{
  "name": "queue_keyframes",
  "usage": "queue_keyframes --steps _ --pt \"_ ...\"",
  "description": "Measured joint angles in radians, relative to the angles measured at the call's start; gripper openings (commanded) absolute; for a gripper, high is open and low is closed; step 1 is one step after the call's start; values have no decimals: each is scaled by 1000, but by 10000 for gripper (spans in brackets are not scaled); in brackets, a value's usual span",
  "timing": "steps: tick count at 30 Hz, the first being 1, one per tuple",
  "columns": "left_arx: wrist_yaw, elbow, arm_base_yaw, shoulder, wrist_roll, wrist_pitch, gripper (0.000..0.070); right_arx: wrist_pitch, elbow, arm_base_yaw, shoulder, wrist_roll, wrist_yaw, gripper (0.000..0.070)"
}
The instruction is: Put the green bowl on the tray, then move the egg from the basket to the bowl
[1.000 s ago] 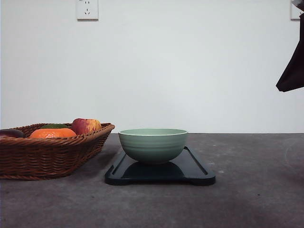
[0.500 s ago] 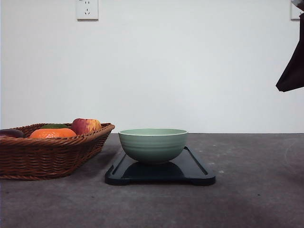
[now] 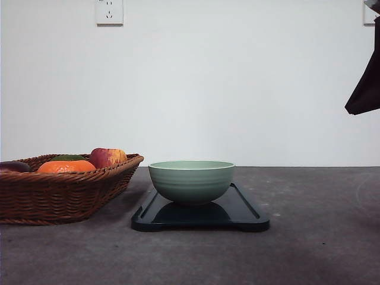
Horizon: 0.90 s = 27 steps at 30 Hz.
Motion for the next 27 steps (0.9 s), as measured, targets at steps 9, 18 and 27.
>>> queue_keyframes --steps 9,18,27 --pt "0 0 0 0 0 0 0 0 0 0 0 0 0 16" --pt "0 0 0 0 0 0 0 127 -60 -64 -66 -122 76 16" --pt "0 0 0 0 0 0 0 311 -317 -303 -338 -178 79 16"
